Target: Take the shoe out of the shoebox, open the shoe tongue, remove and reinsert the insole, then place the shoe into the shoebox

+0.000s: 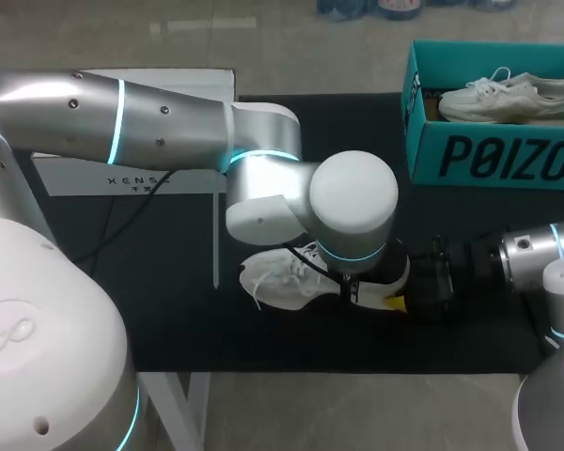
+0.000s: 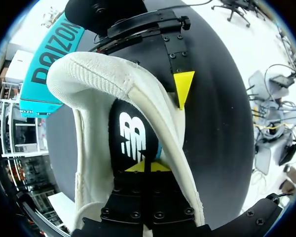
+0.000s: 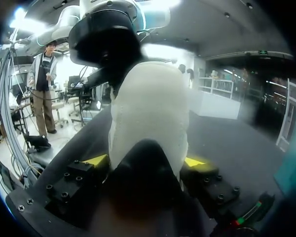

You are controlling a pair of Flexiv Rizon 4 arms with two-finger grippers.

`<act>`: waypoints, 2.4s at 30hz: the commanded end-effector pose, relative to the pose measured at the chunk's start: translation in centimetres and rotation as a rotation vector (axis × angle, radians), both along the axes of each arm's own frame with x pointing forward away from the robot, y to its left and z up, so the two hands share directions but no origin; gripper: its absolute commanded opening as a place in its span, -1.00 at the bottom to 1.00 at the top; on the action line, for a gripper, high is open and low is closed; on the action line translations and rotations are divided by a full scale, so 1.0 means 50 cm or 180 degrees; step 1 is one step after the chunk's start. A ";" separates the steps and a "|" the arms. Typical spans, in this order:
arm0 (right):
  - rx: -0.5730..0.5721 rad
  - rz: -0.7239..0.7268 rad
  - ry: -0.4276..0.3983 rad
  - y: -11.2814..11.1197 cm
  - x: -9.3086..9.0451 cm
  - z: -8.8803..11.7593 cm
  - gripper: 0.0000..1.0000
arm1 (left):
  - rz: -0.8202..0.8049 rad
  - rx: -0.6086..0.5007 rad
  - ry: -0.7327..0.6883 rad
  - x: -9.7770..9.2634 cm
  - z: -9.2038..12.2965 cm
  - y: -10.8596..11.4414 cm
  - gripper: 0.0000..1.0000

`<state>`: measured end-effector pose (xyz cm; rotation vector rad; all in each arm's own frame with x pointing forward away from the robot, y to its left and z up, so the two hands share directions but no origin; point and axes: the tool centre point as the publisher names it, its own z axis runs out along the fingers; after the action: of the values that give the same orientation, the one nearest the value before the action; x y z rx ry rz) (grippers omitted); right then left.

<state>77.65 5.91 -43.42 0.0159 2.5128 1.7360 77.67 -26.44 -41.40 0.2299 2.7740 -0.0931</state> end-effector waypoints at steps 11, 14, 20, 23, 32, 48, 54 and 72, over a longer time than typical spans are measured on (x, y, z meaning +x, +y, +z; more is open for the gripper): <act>-0.0007 0.0003 -0.0002 0.003 -0.008 -0.006 -1.00 | -0.0056 -0.0084 -0.0120 -0.003 0.050 0.002 -1.00; -0.0007 0.0003 -0.0002 0.003 -0.008 -0.006 -1.00 | -0.0061 -0.0087 -0.0140 -0.007 0.062 0.000 -1.00; -0.0007 0.0003 -0.0002 0.003 -0.008 -0.006 -1.00 | -0.0061 -0.0101 -0.0238 -0.013 0.092 0.001 -1.00; -0.0007 0.0003 -0.0002 0.003 -0.008 -0.006 -1.00 | -0.0058 -0.0120 -0.0277 -0.016 0.108 0.003 -1.00; -0.0007 0.0003 -0.0002 0.003 -0.008 -0.006 -1.00 | -0.0018 -0.0156 -0.0364 -0.017 0.146 0.012 -1.00; -0.0007 0.0003 -0.0002 0.003 -0.008 -0.006 -1.00 | 0.0082 -0.0282 -0.0485 -0.018 0.198 0.034 -1.00; -0.0007 0.0003 -0.0002 0.003 -0.008 -0.006 -1.00 | 0.0041 -0.0326 -0.0475 -0.026 0.203 0.031 -1.00; -0.0007 0.0003 -0.0002 0.003 -0.008 -0.006 -1.00 | -0.0369 -0.0384 -0.0376 -0.079 0.189 -0.069 -1.00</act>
<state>77.32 5.76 -43.37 0.0126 2.5138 1.7369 73.91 -28.85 -31.54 0.3542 2.6251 -0.2817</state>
